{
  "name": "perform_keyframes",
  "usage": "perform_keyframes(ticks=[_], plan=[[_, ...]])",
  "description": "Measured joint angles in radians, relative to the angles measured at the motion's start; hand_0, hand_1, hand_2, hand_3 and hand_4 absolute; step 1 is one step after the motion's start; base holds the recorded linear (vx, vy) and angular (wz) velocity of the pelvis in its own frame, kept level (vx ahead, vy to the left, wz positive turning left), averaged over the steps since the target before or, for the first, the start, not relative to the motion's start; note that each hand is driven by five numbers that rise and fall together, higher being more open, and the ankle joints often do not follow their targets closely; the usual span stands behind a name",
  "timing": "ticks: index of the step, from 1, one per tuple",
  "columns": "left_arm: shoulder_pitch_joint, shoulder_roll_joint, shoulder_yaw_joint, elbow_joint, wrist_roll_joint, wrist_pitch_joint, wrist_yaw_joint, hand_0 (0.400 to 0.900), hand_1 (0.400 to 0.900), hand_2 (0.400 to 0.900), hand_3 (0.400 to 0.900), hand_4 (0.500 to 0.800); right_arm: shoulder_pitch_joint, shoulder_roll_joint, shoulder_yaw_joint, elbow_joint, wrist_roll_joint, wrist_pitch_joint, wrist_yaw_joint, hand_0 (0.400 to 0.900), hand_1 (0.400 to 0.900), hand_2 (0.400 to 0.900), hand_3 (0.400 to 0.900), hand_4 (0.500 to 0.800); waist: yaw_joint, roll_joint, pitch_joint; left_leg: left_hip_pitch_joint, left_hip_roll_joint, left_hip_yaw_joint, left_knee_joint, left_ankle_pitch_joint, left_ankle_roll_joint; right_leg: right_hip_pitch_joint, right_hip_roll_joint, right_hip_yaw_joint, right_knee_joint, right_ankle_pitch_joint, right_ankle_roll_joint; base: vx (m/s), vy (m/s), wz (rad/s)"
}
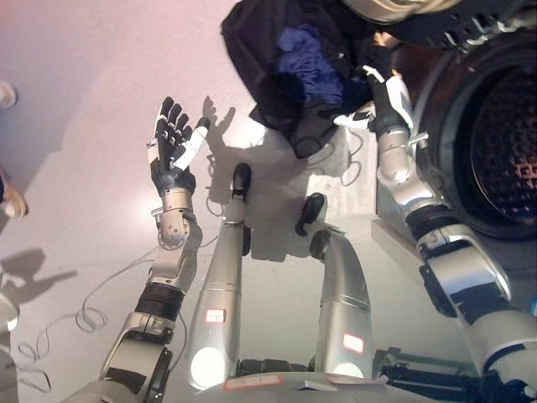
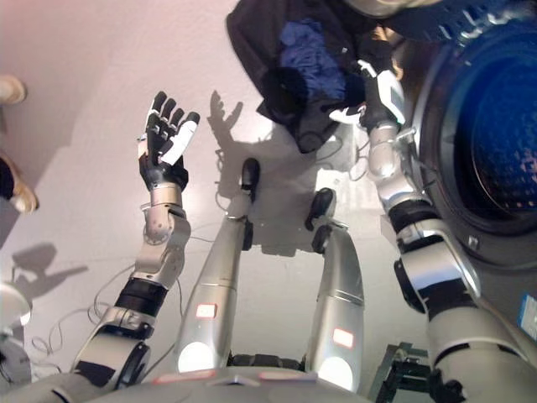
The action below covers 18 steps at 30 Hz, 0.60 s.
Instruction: Put the clothes in the basket into the washing machine.
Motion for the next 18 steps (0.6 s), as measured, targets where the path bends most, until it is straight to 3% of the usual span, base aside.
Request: perform_keyframes(ticks=[3,6,11,18], plan=[[-0.002,0.044,-0.036,-0.006,-0.001,0.0,0.0,0.9,0.9,0.9,0.9,0.8,-0.092,-0.005,0.057,0.09,-0.031,0.011,-0.005,0.9,0.9,0.9,0.9,0.8,0.029,0.0,0.0,-0.015,-0.011,-0.017,0.007,-0.001,-0.004,-0.006,-0.011,-0.011,0.02,-0.018,0.0,0.09,-0.028,0.22],[0.0,0.064,-0.065,-0.083,0.0,-0.004,0.001,0.9,0.9,0.9,0.9,0.8,-0.156,-0.04,0.082,0.144,-0.057,0.021,-0.033,0.9,0.9,0.9,0.9,0.8,0.055,0.001,-0.004,-0.067,-0.046,-0.032,0.038,-0.001,-0.005,-0.058,-0.048,-0.012,0.08,-0.056,0.006,-0.01,-0.002,0.11],[-0.016,0.099,-0.099,-0.153,0.0,-0.018,0.011,0.9,0.9,0.9,0.9,0.8,-0.267,-0.089,0.122,0.257,-0.088,0.045,-0.082,0.9,0.9,0.9,0.9,0.8,0.109,0.002,-0.004,-0.201,-0.072,-0.039,0.153,-0.033,-0.01,-0.17,-0.078,-0.009,0.176,-0.091,0.005,0.01,0.011,0.09],[0.002,0.137,-0.132,-0.245,0.001,-0.027,0.032,0.9,0.9,0.9,0.9,0.8,-0.293,-0.168,0.152,0.289,-0.108,0.049,-0.132,0.9,0.9,0.9,0.9,0.8,0.138,0.007,-0.004,-0.363,-0.119,-0.023,0.338,-0.094,-0.001,-0.328,-0.132,0.038,0.35,-0.152,-0.008,-0.02,0.043,0.06]])
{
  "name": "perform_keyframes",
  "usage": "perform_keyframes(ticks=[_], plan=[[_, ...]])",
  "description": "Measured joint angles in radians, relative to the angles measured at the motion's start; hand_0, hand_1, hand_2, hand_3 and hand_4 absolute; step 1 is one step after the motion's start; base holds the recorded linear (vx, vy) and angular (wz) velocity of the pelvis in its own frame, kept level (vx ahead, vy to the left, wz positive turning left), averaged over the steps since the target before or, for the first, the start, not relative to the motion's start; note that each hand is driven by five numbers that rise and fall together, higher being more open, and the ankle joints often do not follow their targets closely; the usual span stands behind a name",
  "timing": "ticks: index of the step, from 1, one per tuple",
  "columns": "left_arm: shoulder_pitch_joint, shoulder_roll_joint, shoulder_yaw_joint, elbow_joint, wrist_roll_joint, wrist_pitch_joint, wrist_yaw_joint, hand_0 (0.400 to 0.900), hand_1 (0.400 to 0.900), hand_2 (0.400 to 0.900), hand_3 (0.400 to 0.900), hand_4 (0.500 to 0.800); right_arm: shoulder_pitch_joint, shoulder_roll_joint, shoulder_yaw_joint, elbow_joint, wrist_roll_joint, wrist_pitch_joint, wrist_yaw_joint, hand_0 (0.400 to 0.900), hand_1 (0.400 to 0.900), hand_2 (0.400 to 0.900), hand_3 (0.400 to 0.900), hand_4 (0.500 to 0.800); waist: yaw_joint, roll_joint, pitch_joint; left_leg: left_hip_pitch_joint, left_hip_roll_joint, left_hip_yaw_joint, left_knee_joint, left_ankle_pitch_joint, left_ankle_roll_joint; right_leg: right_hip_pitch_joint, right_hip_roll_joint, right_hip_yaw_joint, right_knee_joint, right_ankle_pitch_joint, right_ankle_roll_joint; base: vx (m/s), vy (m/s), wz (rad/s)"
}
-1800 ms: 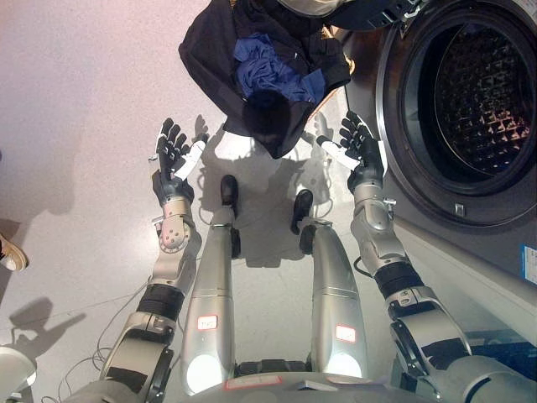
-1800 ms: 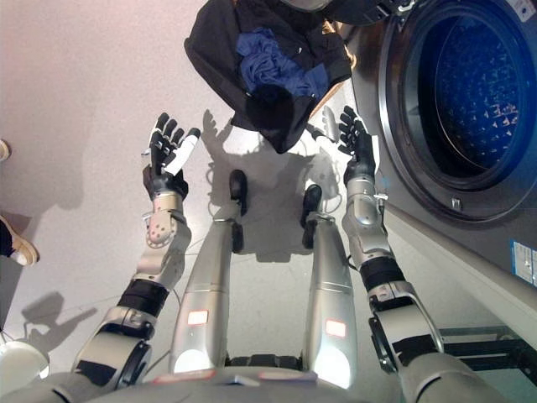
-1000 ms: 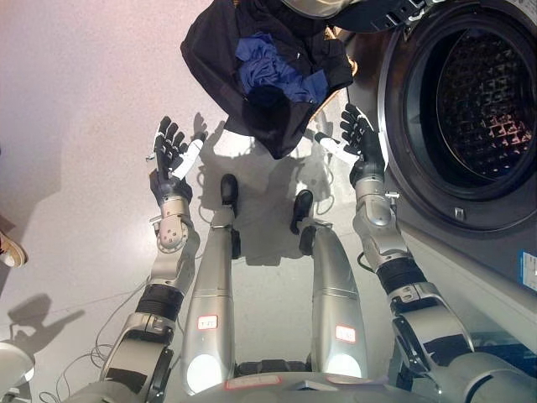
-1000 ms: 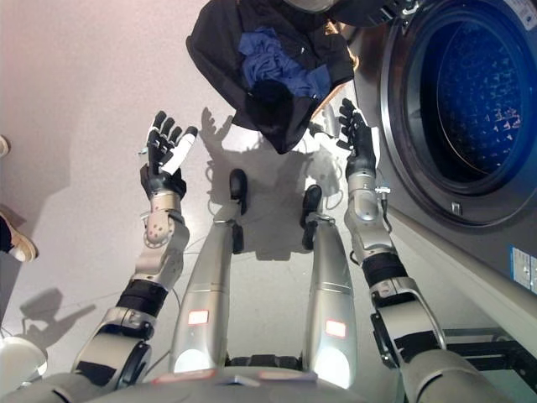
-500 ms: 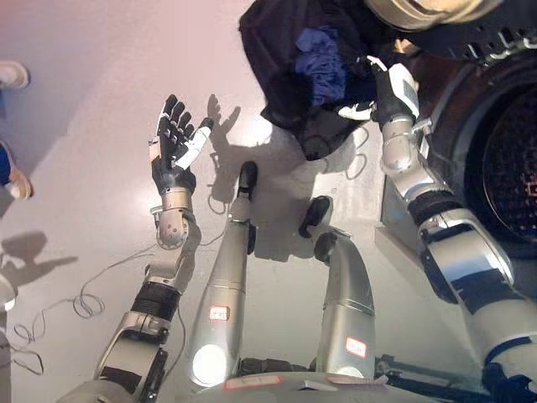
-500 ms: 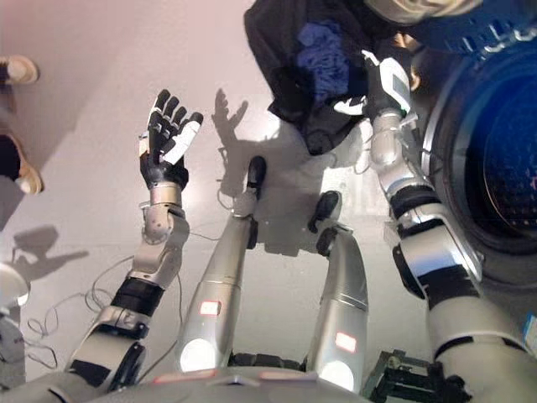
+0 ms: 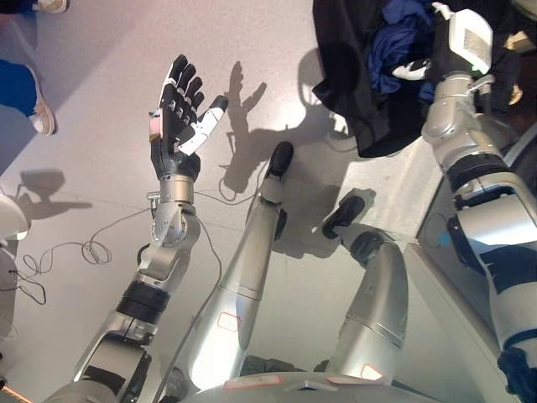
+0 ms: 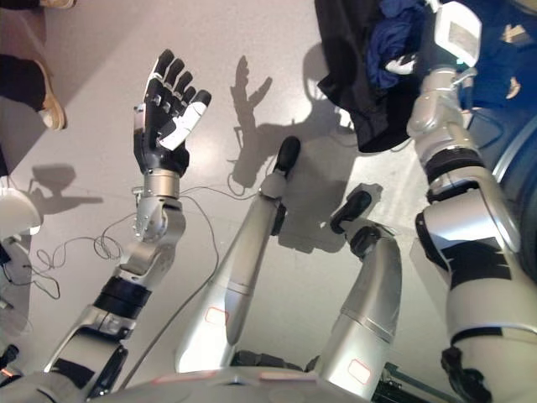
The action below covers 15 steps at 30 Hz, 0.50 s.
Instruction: Put the clothes in the basket into the washing machine.
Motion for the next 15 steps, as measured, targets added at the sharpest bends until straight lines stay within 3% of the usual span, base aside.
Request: perform_keyframes(ticks=[5,10,15], plan=[[0.004,0.007,-0.008,-0.03,0.0,-0.011,0.0,0.9,0.9,0.9,0.9,0.8,-0.025,-0.075,0.005,0.013,0.003,0.012,-0.001,0.9,0.9,0.9,0.9,0.8,0.009,0.013,0.0,-0.143,-0.02,0.03,0.145,-0.047,0.007,-0.143,-0.023,0.055,0.127,-0.037,0.002,-0.02,0.05,-0.01],[0.003,0.01,-0.012,-0.036,0.0,-0.011,0.004,0.9,0.9,0.9,0.9,0.8,-0.028,-0.088,0.007,0.049,0.005,0.015,0.001,0.9,0.9,0.9,0.9,0.8,0.011,0.022,0.002,-0.225,-0.034,0.064,0.266,-0.09,0.023,-0.229,-0.042,0.105,0.239,-0.07,0.002,0.01,0.038,0.05],[0.035,0.014,-0.014,-0.078,-0.001,-0.012,0.005,0.9,0.9,0.9,0.9,0.8,-0.032,-0.093,-0.002,0.062,0.042,0.017,0.001,0.9,0.9,0.9,0.9,0.8,0.031,0.075,0.006,-0.248,-0.048,0.062,0.352,-0.121,0.028,-0.23,-0.058,0.112,0.304,-0.101,0.002,0.01,0.024,0.07]])
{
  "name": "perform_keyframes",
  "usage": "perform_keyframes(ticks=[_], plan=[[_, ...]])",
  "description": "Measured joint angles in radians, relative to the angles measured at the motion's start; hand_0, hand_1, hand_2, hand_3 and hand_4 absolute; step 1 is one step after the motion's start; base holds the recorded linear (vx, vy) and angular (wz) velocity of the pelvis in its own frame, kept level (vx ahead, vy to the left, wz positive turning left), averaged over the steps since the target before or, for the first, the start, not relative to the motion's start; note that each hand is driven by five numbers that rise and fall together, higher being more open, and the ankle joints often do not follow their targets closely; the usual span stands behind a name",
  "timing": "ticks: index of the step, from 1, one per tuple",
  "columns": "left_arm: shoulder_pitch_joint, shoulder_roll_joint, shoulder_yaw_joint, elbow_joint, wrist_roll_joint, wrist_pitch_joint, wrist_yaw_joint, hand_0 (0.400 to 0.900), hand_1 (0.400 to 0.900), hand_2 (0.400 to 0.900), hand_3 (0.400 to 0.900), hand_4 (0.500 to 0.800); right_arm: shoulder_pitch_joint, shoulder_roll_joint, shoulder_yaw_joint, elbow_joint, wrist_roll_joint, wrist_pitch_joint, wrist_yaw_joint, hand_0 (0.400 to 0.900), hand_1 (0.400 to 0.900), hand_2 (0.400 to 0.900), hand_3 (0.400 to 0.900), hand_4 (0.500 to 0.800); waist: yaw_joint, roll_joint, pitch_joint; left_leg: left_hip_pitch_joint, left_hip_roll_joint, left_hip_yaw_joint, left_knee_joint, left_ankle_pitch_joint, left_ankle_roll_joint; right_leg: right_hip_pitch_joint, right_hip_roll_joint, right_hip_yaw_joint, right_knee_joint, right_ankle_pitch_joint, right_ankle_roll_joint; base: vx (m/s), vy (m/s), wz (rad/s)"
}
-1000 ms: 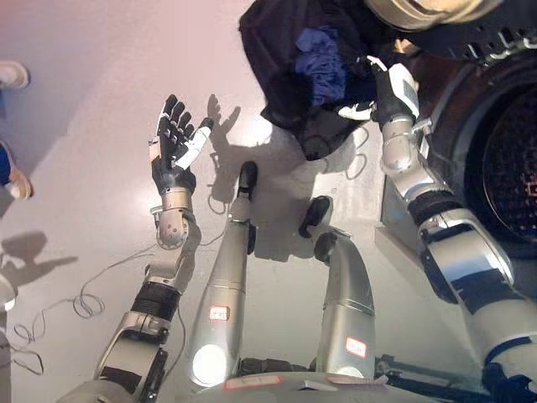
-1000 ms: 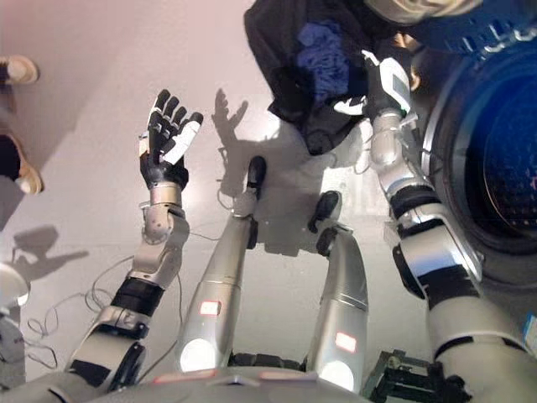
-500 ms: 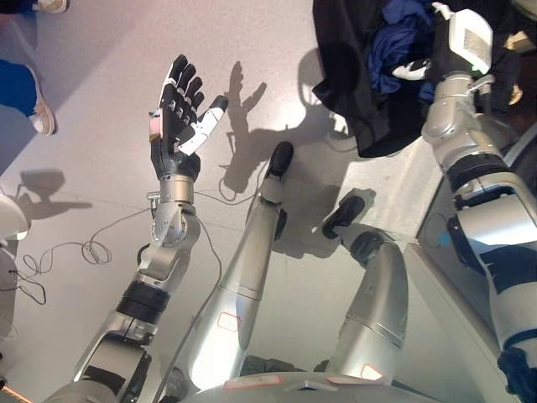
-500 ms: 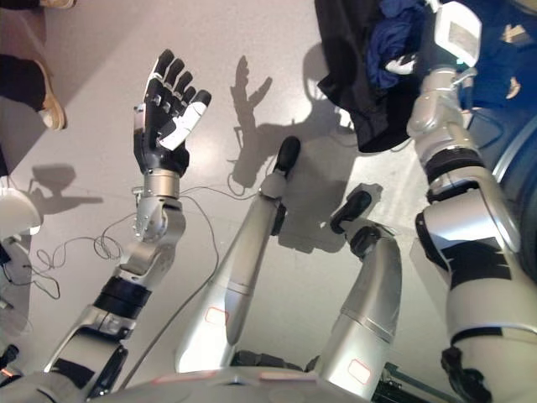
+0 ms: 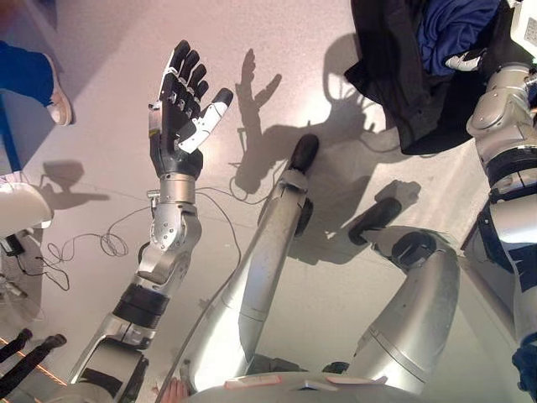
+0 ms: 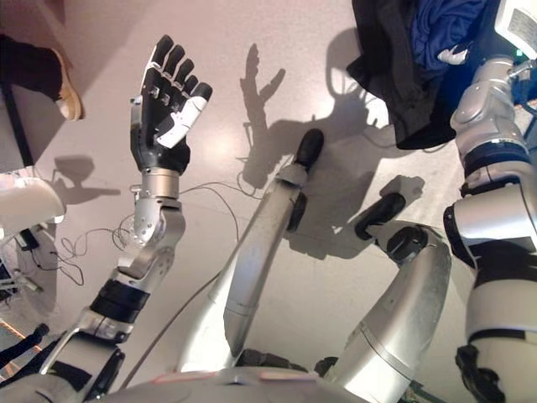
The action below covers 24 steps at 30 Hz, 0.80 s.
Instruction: Put the clothes in the basket into the washing machine.
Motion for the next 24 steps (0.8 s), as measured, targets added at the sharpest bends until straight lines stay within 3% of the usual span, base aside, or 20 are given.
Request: perform_keyframes(ticks=[4,11,12,13,24], plan=[[0.024,0.0,-0.002,-0.025,0.0,-0.003,-0.002,0.9,0.9,0.9,0.9,0.8,-0.005,0.001,-0.011,0.003,0.053,-0.001,0.002,0.9,0.9,0.9,0.9,0.8,0.008,0.03,-0.001,-0.01,-0.01,0.001,0.048,-0.013,0.006,0.0,-0.014,0.005,0.039,-0.016,0.008,0.01,0.009,0.07],[0.047,0.001,-0.012,-0.025,-0.009,-0.003,-0.024,0.9,0.9,0.9,0.9,0.8,-0.006,0.001,-0.01,0.012,0.102,-0.002,0.05,0.9,0.9,0.9,0.9,0.8,0.016,0.035,-0.001,-0.018,-0.02,0.003,0.085,-0.03,0.001,-0.001,-0.019,0.017,0.069,-0.029,0.015,0.0,-0.006,0.03],[0.048,0.001,-0.012,-0.025,-0.009,-0.003,-0.028,0.9,0.9,0.9,0.9,0.8,-0.006,0.003,-0.01,0.013,0.102,-0.002,0.061,0.592,0.592,0.592,0.592,0.615,0.018,0.035,-0.001,-0.019,-0.02,0.003,0.09,-0.031,0.003,0.0,-0.019,0.017,0.071,-0.029,0.015,0.0,0.0,0.0],[0.048,0.001,-0.012,-0.025,-0.012,-0.003,-0.035,0.9,0.9,0.9,0.9,0.8,-0.006,0.004,-0.008,0.013,0.102,-0.002,0.075,0.4,0.4,0.4,0.4,0.5,0.019,0.035,-0.001,-0.021,-0.02,0.003,0.098,-0.034,0.005,0.0,-0.018,0.018,0.076,-0.03,0.015,0.01,-0.026,0.03],[0.048,0.0,-0.012,-0.024,-0.048,-0.003,-0.065,0.9,0.9,0.9,0.9,0.8,-0.018,-0.003,0.011,0.013,0.099,-0.004,0.115,0.4,0.4,0.4,0.4,0.5,0.025,0.035,-0.001,-0.029,-0.02,0.001,0.113,-0.039,0.013,0.002,-0.018,0.013,0.081,-0.034,0.013,0.0,-0.002,0.0]])
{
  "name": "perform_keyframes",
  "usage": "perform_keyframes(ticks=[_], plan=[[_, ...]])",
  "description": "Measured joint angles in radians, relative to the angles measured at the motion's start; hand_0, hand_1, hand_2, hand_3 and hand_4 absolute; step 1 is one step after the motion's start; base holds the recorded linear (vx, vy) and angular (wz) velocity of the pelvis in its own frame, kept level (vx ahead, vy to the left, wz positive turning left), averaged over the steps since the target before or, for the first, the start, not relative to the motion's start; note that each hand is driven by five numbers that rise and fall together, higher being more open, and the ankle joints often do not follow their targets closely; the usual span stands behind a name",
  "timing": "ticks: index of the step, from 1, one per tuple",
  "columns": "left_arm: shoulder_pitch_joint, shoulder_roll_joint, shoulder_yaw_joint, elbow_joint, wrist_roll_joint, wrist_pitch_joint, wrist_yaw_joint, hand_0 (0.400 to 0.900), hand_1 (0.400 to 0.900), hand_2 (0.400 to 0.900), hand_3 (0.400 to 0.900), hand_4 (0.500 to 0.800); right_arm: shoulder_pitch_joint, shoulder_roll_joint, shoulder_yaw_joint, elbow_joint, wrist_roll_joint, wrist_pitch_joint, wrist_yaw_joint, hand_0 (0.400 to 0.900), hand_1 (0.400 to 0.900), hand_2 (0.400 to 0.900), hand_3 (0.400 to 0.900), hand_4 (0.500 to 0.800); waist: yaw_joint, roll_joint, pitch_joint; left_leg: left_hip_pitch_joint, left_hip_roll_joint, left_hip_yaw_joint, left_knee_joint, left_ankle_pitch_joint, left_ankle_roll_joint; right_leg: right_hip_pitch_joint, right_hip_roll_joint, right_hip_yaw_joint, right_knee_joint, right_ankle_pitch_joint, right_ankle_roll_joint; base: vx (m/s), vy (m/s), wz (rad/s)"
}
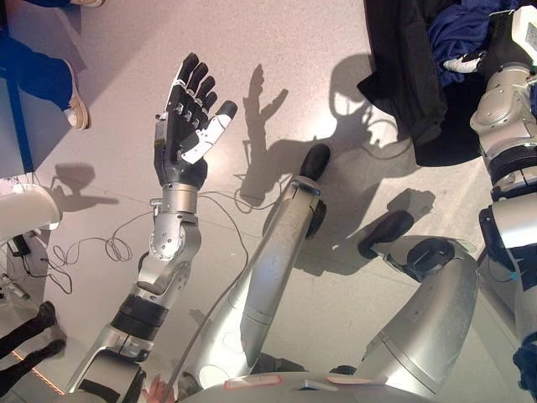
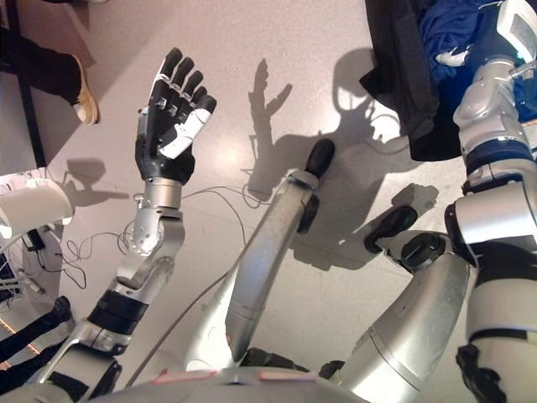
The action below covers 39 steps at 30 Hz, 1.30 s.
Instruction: Put the clothes in the basket into the washing machine.
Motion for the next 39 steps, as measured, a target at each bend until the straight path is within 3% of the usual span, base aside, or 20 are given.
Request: perform_keyframes(ticks=[7,11,15,18,21,25,28,34,39], plan=[[-0.009,-0.007,0.003,0.001,0.0,0.0,0.003,0.9,0.9,0.9,0.9,0.8,-0.018,-0.009,0.036,-0.019,-0.013,0.0,-0.008,0.4,0.4,0.4,0.4,0.5,-0.006,-0.001,0.0,-0.01,0.01,-0.011,-0.009,0.001,0.001,0.0,0.002,-0.021,-0.017,0.0,0.0,0.0,-0.003,-0.07],[-0.024,-0.03,0.031,0.0,0.001,0.0,0.024,0.9,0.9,0.9,0.9,0.8,-0.012,-0.061,0.076,-0.21,-0.074,0.003,-0.021,0.4,0.4,0.4,0.4,0.5,-0.044,-0.005,0.0,-0.022,0.02,-0.015,-0.034,0.009,0.004,0.0,0.007,-0.042,-0.05,0.008,0.012,-0.02,-0.006,-0.13],[-0.031,-0.054,0.082,-0.013,0.003,0.0,0.053,0.9,0.9,0.9,0.9,0.8,0.025,-0.132,0.074,-0.53,-0.118,0.006,-0.032,0.4,0.4,0.4,0.4,0.5,-0.108,-0.029,0.006,-0.025,0.034,-0.015,-0.048,0.007,0.006,0.002,0.036,-0.037,-0.085,0.021,0.029,-0.05,0.012,-0.15],[-0.043,-0.06,0.112,-0.018,0.007,0.001,0.074,0.9,0.9,0.9,0.9,0.8,0.079,-0.152,0.023,-0.71,-0.13,-0.011,-0.052,0.4,0.4,0.4,0.4,0.5,-0.161,-0.078,0.008,-0.019,0.038,-0.016,-0.056,0.006,0.008,0.009,0.045,-0.035,-0.109,0.028,0.035,-0.06,0.023,-0.15],[-0.053,-0.06,0.121,-0.017,0.01,0.004,0.079,0.9,0.9,0.9,0.9,0.8,0.137,-0.151,-0.049,-0.791,-0.151,-0.003,-0.061,0.4,0.4,0.4,0.4,0.5,-0.186,-0.127,0.015,0.003,0.058,-0.015,-0.078,0.005,0.015,0.034,0.068,-0.038,-0.149,0.049,0.03,-0.04,0.004,-0.16],[-0.044,-0.061,0.142,0.013,0.011,0.01,0.092,0.9,0.9,0.9,0.9,0.8,0.284,-0.147,-0.125,-0.88,-0.189,0.006,-0.066,0.4,0.4,0.4,0.4,0.5,-0.205,-0.151,0.02,0.076,0.069,-0.007,-0.143,0.016,0.029,0.106,0.08,-0.043,-0.226,0.077,0.04,-0.02,-0.016,-0.13],[-0.029,-0.066,0.196,0.018,0.022,0.023,0.102,0.9,0.9,0.9,0.9,0.8,0.506,-0.145,-0.251,-1.034,-0.247,0.004,-0.051,0.4,0.4,0.4,0.4,0.5,-0.222,-0.168,0.019,0.129,0.075,-0.015,-0.185,0.025,0.033,0.168,0.104,-0.05,-0.294,0.1,0.049,-0.02,-0.015,-0.11],[-0.001,-0.06,0.258,0.042,0.045,0.042,0.099,0.9,0.9,0.9,0.9,0.8,0.799,-0.148,-0.402,-1.087,-0.347,0.014,-0.004,0.4,0.4,0.4,0.4,0.5,-0.272,-0.213,0.013,0.192,0.09,-0.015,-0.239,0.03,0.045,0.242,0.128,-0.055,-0.381,0.133,0.071,-0.03,-0.011,-0.1],[0.039,-0.06,0.275,0.053,0.05,0.062,0.074,0.9,0.9,0.9,0.9,0.8,0.999,-0.151,-0.492,-1.096,-0.43,0.014,0.027,0.4,0.4,0.4,0.4,0.5,-0.302,-0.251,-0.007,0.215,0.105,-0.007,-0.266,0.029,0.051,0.264,0.142,-0.05,-0.431,0.151,0.085,-0.02,0.004,-0.1]])
